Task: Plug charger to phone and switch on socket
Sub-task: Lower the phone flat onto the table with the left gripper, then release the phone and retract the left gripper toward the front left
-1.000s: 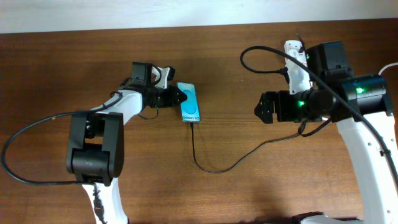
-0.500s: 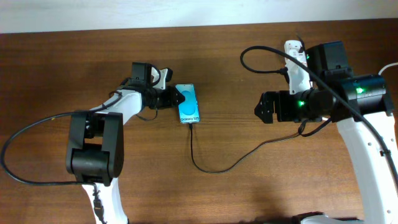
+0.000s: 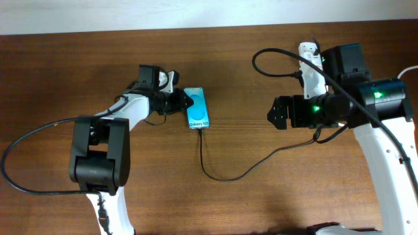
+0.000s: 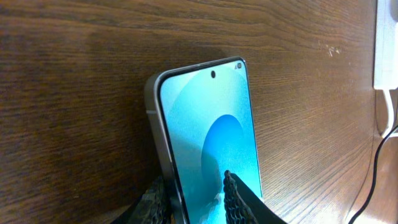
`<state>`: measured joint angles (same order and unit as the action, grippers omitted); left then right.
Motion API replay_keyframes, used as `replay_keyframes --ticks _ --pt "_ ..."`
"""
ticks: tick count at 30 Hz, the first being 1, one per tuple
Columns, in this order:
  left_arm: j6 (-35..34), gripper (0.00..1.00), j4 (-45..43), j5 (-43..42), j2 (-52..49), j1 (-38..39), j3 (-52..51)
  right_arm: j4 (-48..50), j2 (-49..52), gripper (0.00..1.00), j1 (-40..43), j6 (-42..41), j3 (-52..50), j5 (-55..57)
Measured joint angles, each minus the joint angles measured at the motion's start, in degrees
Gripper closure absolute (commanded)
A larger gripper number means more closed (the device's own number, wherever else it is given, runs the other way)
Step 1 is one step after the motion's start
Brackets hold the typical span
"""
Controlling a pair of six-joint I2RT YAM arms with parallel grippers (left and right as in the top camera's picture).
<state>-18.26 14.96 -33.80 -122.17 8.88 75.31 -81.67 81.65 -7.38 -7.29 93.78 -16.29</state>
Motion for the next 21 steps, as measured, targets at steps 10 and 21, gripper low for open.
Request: replay_keyframes --ticks 10,21 --pt "-1.6 0.69 4.8 -0.3 0.2 -0.4 0.8 0.0 0.0 0.02 0.0 0.0 0.0 0.0" --pt "-1.9 0.77 11.4 0.0 0.2 -1.1 2.4 1.4 0.3 0.02 0.0 0.0 0.0 0.0"
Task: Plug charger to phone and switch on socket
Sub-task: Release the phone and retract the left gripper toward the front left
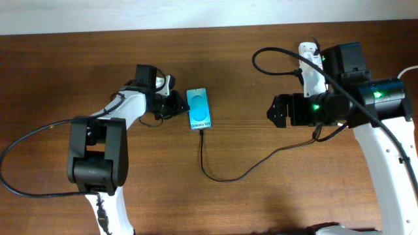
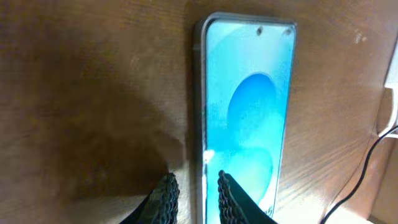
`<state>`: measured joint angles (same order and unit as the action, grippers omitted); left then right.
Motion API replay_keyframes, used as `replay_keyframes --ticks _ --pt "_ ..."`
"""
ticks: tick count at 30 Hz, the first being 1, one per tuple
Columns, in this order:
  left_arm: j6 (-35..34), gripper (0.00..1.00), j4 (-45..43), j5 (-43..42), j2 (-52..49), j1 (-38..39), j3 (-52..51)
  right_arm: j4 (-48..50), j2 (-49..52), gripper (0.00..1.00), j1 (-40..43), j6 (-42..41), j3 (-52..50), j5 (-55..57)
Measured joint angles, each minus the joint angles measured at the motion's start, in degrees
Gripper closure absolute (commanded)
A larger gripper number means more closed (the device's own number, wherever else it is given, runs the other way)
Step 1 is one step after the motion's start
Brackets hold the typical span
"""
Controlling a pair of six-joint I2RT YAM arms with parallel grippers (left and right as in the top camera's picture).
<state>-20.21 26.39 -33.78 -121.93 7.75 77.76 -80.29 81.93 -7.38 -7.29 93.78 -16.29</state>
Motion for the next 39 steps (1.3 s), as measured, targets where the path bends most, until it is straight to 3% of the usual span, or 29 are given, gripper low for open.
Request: replay_keyframes --ticks 2,3,4,5,6,13,17,27,31,36,37,39 --pt "-0.2 0.77 3.3 0.9 0.0 -0.3 1.0 -0.3 1.2 0.01 0.0 0.0 0.0 0.0" --pt "-0.2 0.77 4.8 1.5 0.0 -0.5 1.6 -0.3 2.3 0.1 0.0 0.0 0.0 0.0" --pt "-0.2 0.78 6.4 2.0 0.0 -0.7 2.1 -0.2 3.4 0.38 0.0 0.2 0.0 0.0" --pt "-0.2 0.8 8.1 2.8 0.0 -0.8 2.8 0.4 4.5 0.57 0.0 0.2 0.0 0.0" --pt "-0.2 0.81 9.1 2.8 0.0 -0.9 3.2 0.8 5.0 0.69 0.0 -0.1 -0.1 0.0" --pt "-0.2 0.88 18.5 6.4 3.5 -0.9 4.9 1.0 10.4 0.9 0.0 0.0 -0.3 0.0" --pt "-0.2 0.9 27.2 13.4 13.7 -0.9 5.1 0.3 10.4 0.95 0.0 0.2 -0.3 0.0" --pt "-0.2 0.9 46.9 25.2 40.8 -0.9 5.3 -5.6 10.3 0.95 0.0 -0.3 -0.3 1.3" --pt "-0.2 0.87 51.2 27.5 52.0 -0.9 5.3 -9.6 6.6 0.96 0.0 -9.2 -0.4 8.5" --pt "0.0 0.71 52.8 28.5 63.9 -0.9 5.4 -10.5 -0.8 0.96 0.0 -30.9 -0.4 16.2" --pt "-0.1 0.64 52.9 29.1 65.4 -0.9 5.4 -10.3 -0.8 0.96 0.0 -36.2 -0.4 17.4" --pt "0.2 0.34 53.5 30.8 68.3 -0.9 5.4 -8.7 -0.7 0.96 0.0 -43.0 -0.4 19.0"
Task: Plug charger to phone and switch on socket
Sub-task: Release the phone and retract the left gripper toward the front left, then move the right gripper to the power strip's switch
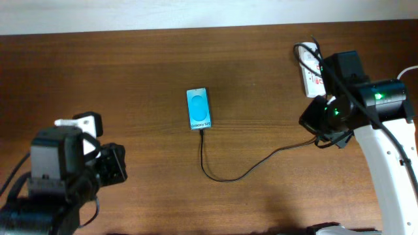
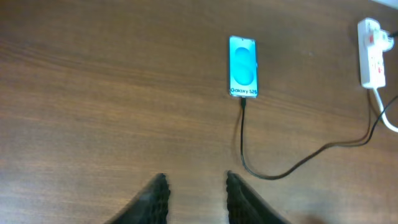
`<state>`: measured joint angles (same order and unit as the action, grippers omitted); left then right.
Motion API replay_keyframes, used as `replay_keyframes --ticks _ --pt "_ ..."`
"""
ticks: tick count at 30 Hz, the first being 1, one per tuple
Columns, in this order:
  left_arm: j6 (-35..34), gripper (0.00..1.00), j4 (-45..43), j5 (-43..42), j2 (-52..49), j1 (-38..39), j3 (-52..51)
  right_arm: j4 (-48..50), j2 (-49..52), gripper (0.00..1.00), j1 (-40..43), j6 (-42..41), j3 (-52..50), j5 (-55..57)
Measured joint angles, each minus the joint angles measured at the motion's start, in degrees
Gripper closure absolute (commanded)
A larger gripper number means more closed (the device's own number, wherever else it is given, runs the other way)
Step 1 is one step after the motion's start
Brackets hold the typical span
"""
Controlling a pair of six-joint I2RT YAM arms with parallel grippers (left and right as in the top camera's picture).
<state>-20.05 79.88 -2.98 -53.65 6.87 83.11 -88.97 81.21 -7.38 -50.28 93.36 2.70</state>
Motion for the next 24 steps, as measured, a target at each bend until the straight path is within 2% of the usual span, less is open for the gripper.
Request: replay_keyframes --ticks 1,2,6,13,18,22,24 --pt "0.0 0.24 0.3 0.6 0.7 0.0 0.0 0.3 0.0 0.96 0.0 -1.3 0.0 0.1" --pt "0.3 0.02 0.8 1.1 1.0 0.0 0.0 2.2 0.0 0.96 0.0 -2.5 0.0 0.6" --pt "0.3 0.01 2.9 2.4 1.2 0.0 0.0 8.9 0.0 0.96 0.9 -4.8 0.0 0.9" --pt "0.3 0.01 7.9 7.8 1.2 0.0 0.0 16.3 2.9 0.95 15.3 -1.9 1.5 -2.5" --pt "0.3 0.01 8.6 8.7 1.2 0.0 0.0 13.8 16.5 0.95 18.1 2.1 14.3 -4.7" --pt "0.3 0.01 10.4 9.0 1.2 0.0 0.0 9.3 29.9 0.95 18.4 2.8 32.8 -5.4" --pt "0.3 0.01 10.6 9.0 1.2 0.0 0.0 8.8 34.0 0.95 19.5 2.9 38.1 -5.6"
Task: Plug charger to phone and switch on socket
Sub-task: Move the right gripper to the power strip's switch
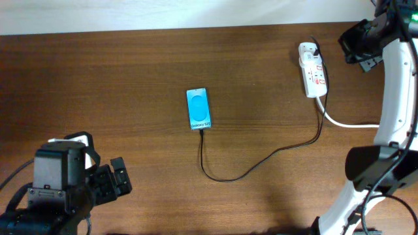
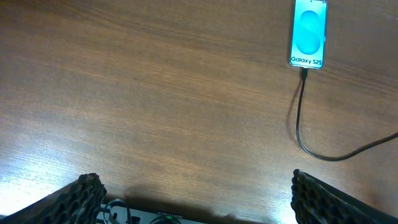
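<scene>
The phone (image 1: pixel 198 108) lies flat at the table's middle, its blue screen lit and facing up; it also shows in the left wrist view (image 2: pixel 309 33). A black charger cable (image 1: pixel 248 171) is plugged into its near end and curves right to the white socket strip (image 1: pixel 311 78) at the far right. My left gripper (image 1: pixel 119 182) hangs over the near left of the table, far from the phone, wide open and holding nothing (image 2: pixel 196 199). My right gripper (image 1: pixel 354 42) is raised at the far right corner, just right of the strip; how its jaws stand is unclear.
A white mains lead (image 1: pixel 346 121) runs from the strip off to the right under the right arm (image 1: pixel 392 98). Bare brown wood (image 1: pixel 130 78) lies round the phone. A pale wall edges the table's far side.
My left gripper's fingers stand much wider apart than before, and the arm is slightly nearer the front edge. My right gripper has gone from just below-right of the socket strip to the far right corner.
First my left gripper's fingers were at the phone's edge, the phone tipped up on its side, cable plugged in. Then the phone lay flat with the fingers beside it. Later the left arm was back at the near left and the right gripper by the strip, now withdrawn.
</scene>
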`<state>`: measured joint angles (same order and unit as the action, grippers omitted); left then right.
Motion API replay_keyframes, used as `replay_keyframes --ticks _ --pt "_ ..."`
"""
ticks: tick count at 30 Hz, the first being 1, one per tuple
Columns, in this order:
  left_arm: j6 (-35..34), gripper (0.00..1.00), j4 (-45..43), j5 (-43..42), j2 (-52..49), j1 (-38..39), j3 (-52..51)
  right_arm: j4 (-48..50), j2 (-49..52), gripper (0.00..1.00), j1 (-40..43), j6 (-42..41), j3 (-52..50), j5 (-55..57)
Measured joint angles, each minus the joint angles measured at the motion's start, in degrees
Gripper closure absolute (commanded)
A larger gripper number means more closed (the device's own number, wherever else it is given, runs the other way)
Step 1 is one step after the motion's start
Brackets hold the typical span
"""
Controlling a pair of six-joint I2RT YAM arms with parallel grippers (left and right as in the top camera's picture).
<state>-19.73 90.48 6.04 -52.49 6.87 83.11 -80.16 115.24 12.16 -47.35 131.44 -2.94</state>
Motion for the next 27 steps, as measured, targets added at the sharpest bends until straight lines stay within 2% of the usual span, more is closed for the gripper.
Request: replay_keyframes --ticks 5,10,21,27 --pt "0.0 0.0 0.2 0.0 0.0 0.0 0.0 0.9 9.9 0.96 4.5 0.0 1.7 -0.9" --pt "0.0 0.01 0.2 0.0 0.0 0.0 0.0 4.1 17.9 0.95 4.8 0.0 1.7 -3.2" --pt "0.0 0.0 -0.9 0.0 0.0 0.0 0.0 13.5 25.3 0.96 3.5 -1.6 1.7 -5.6" --pt "0.0 0.01 -0.9 0.0 0.0 0.0 0.0 19.2 25.6 0.95 3.3 -3.3 1.7 -6.9"
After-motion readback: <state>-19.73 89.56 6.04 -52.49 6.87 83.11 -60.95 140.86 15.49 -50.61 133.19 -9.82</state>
